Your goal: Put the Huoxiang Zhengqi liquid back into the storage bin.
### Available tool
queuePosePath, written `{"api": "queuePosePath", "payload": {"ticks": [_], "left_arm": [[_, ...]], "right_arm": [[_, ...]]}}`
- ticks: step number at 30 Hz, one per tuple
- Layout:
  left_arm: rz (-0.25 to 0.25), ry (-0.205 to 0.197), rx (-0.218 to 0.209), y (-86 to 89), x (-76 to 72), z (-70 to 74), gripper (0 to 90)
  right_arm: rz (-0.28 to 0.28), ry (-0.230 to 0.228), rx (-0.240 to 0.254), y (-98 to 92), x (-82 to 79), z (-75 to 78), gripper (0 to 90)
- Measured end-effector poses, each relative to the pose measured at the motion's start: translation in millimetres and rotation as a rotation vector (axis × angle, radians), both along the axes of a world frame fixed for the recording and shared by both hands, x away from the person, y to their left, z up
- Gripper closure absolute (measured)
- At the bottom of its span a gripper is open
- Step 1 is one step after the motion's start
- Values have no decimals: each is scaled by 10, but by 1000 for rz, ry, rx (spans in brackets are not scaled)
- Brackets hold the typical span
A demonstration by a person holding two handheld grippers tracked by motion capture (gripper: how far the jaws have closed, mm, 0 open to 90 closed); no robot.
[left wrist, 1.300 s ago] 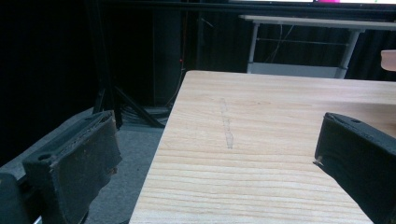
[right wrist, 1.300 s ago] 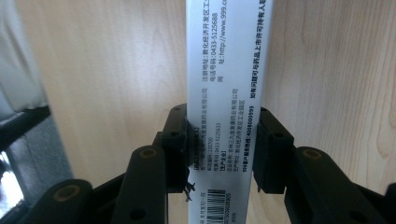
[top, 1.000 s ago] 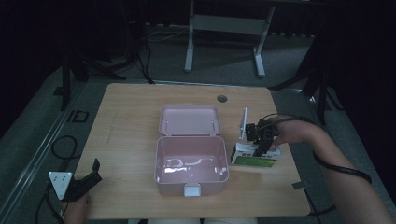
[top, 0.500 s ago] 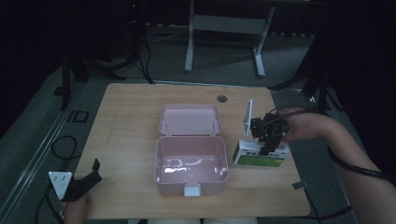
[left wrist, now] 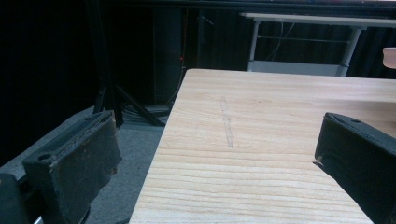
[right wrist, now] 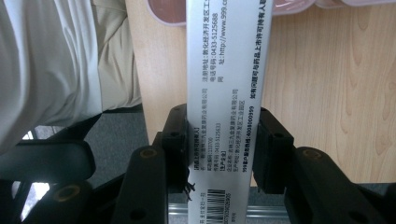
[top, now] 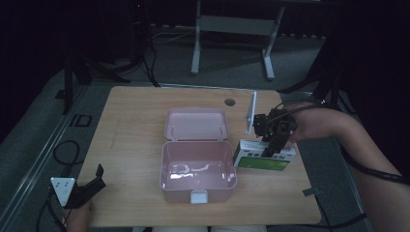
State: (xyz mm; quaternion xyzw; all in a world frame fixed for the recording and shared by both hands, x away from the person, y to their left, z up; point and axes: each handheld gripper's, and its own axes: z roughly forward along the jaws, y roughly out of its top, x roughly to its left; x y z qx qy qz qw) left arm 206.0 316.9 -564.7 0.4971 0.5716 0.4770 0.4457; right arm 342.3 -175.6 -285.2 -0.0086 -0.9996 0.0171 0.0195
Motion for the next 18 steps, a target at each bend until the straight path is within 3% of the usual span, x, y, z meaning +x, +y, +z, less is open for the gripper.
{"api": "queuePosePath", "payload": {"ticks": [18], "left_arm": [[-8, -2, -6, 7, -1, 0, 4]], "right_arm": [[85, 13, -6, 668, -124, 44, 621]]}}
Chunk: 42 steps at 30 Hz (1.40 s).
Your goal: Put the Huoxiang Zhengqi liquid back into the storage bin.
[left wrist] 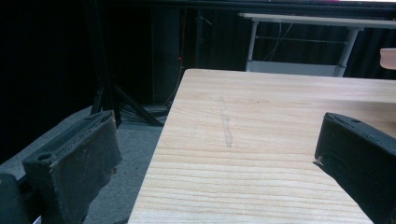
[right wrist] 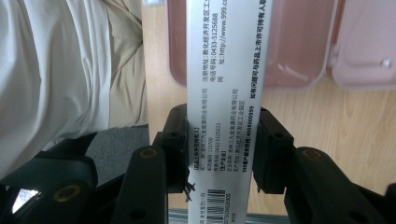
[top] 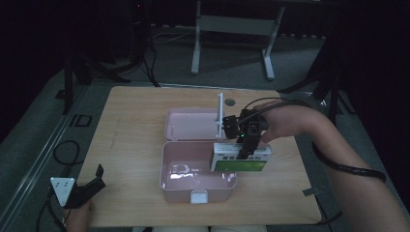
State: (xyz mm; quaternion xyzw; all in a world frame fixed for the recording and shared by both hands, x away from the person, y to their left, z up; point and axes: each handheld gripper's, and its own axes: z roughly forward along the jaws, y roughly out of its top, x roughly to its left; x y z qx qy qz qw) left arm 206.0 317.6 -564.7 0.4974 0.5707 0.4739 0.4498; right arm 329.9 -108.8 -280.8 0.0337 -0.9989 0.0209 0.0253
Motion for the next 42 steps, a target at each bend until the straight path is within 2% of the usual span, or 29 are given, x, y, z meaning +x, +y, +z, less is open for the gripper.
{"api": "queuePosePath", "payload": {"ticks": [7, 16, 19, 22, 30, 31, 34, 37, 42], "left_arm": [[-4, -4, -2, 3, -3, -1, 4], [-2, -3, 0, 0, -1, -1, 4], [-1, 0, 1, 0, 1, 0, 4], [-1, -1, 1, -1, -1, 0, 4], [-5, 0, -1, 3, 0, 0, 4], [-5, 0, -1, 3, 0, 0, 4], [-5, 3, 0, 2, 2, 1, 4], [-5, 2, -1, 2, 1, 1, 4], [-6, 4, 1, 2, 3, 1, 4]], "right_arm": [[37, 2, -15, 300, 2, -77, 621], [61, 7, -15, 548, 15, -192, 621], [66, 11, 9, 651, 15, -235, 621], [69, 15, 8, 690, 17, -273, 621], [83, 29, -27, 834, 21, -555, 621], [79, 35, -31, 847, 34, -648, 621], [76, 45, -28, 854, 38, -723, 621], [81, 69, -31, 857, 40, -861, 620], [73, 80, -44, 838, 66, -1078, 621]]}}
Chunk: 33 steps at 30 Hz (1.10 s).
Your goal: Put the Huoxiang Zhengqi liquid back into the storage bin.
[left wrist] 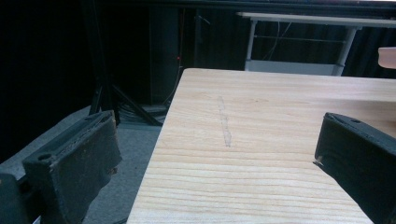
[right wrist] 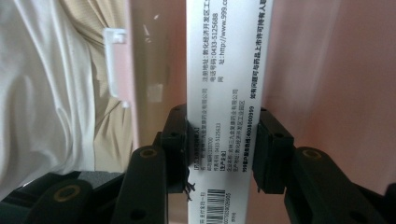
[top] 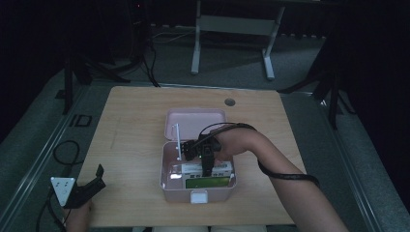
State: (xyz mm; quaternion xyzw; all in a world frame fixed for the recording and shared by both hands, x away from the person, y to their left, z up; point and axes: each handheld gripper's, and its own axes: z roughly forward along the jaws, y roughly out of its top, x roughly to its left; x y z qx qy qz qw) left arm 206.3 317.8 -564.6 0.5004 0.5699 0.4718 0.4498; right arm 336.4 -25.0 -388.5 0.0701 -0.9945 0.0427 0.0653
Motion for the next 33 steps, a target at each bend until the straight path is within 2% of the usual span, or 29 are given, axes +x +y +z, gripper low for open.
{"api": "queuePosePath", "payload": {"ticks": [3, 4, 5, 6, 13, 22, 28, 33], "left_arm": [[-1, 1, 0, 0, 0, 0, 4], [-1, 0, 0, 0, 1, 0, 4], [-1, 0, 0, 0, 1, 0, 4], [-1, -1, 0, 0, 1, 0, 4], [-3, 2, -1, 1, 3, 0, 4], [-3, 3, 3, 0, 2, 0, 4], [-2, 3, 4, -3, 2, 1, 4], [-4, 5, 4, -2, 5, 1, 4]], "right_arm": [[-3, 6, 2, -8, 5, -71, 620], [-2, 16, 1, -12, -2, -189, 620], [-2, 16, 1, -12, -2, -189, 620], [1, 17, -9, -12, -14, -265, 620], [-6, 29, -29, -35, -19, -462, 620], [-14, 38, -28, -60, -29, -611, 619], [-21, 37, -17, -85, -27, -599, 611], [-30, 10, 37, -126, 6, -354, 581]]}}
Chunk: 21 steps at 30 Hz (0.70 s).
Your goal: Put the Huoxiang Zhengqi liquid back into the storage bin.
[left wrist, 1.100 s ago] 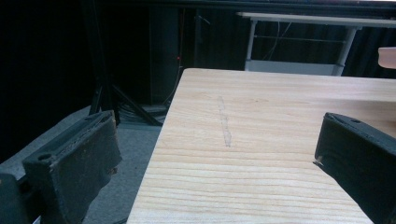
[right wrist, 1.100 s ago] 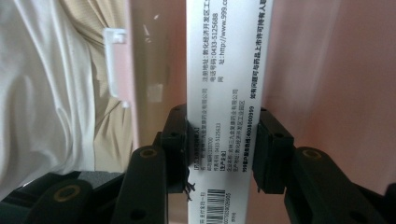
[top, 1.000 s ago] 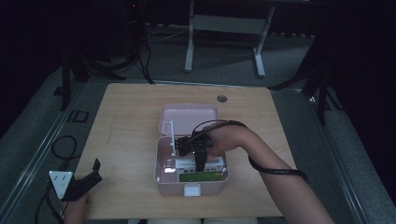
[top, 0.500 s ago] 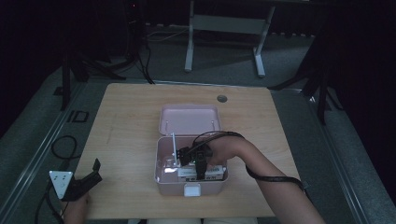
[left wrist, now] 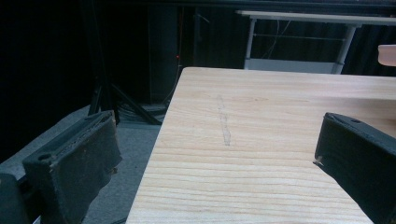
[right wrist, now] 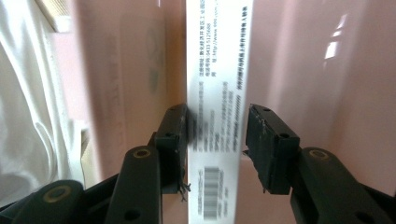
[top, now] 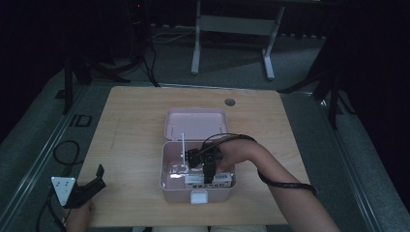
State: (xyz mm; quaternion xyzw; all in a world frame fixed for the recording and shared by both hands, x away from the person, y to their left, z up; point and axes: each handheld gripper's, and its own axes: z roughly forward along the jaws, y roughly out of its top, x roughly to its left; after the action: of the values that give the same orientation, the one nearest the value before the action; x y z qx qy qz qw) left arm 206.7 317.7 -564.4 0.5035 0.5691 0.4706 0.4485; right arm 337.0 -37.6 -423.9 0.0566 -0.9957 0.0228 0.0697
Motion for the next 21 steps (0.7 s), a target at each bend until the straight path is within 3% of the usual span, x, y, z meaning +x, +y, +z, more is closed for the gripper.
{"api": "queuePosePath", "payload": {"ticks": [6, 12, 13, 21], "left_arm": [[-1, -3, -1, 1, -2, -1, 4], [1, 0, 1, -1, -1, 0, 4], [1, -1, 1, -1, -2, 0, 4], [2, -2, 0, -2, -3, 0, 4]], "right_arm": [[-16, -39, 51, -122, 26, 252, 579], [-55, -61, 108, -337, 83, 469, 580], [-77, -72, 126, -456, 121, 543, 580], [-138, -112, 183, -852, 228, 657, 568]]}}
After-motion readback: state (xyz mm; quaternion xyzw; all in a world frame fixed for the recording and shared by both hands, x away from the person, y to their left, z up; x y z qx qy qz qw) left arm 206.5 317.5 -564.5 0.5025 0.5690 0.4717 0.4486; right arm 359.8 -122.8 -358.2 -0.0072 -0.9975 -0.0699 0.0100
